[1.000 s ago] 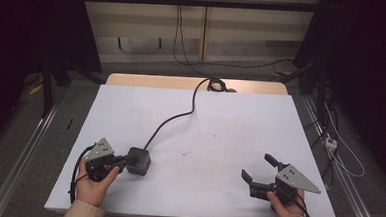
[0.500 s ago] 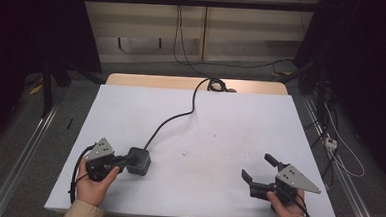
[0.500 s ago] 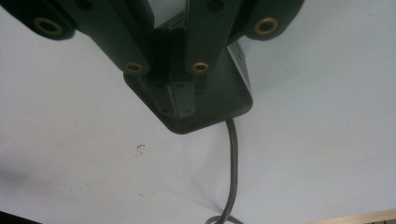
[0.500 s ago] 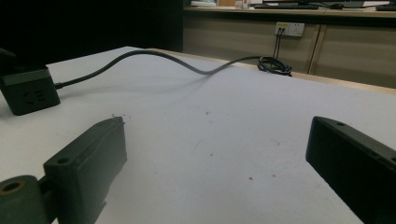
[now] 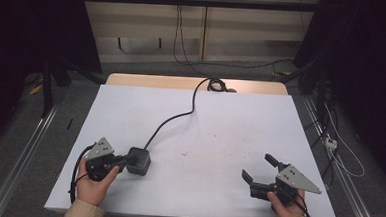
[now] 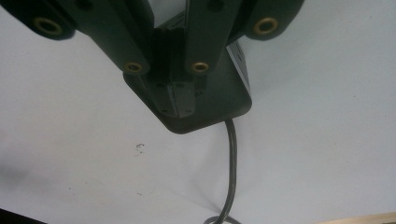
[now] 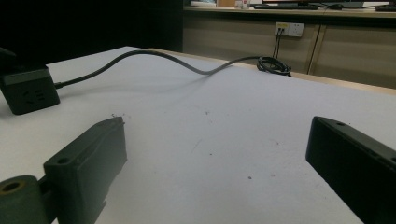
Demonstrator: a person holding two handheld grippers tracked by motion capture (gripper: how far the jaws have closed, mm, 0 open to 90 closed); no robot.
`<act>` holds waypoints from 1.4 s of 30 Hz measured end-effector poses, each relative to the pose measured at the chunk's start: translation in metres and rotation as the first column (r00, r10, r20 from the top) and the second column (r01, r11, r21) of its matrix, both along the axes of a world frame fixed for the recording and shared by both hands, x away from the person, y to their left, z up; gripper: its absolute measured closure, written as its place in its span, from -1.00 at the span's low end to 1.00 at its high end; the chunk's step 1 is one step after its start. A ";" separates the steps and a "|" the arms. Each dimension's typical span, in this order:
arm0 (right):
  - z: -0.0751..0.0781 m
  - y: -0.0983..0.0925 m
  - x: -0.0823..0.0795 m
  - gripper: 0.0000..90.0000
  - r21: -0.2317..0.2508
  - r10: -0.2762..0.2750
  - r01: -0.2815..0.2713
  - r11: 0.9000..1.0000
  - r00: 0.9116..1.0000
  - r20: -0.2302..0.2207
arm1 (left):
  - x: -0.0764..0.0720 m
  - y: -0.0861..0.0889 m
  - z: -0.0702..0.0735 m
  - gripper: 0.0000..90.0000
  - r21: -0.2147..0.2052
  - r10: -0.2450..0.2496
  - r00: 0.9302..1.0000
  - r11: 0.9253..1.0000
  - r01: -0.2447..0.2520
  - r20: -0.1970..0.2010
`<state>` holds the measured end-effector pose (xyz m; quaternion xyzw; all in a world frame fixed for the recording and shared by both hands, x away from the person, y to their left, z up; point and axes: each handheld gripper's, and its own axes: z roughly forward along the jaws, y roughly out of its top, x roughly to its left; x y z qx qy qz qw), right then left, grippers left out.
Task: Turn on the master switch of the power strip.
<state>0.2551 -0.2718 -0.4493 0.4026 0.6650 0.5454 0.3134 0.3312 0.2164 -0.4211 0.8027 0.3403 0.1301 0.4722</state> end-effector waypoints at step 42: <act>0.000 0.001 0.001 -0.89 -0.003 0.005 -0.005 1.000 1.000 0.002 | 0.001 0.003 0.004 0.84 -0.058 0.014 1.000 0.998 -0.015 -0.013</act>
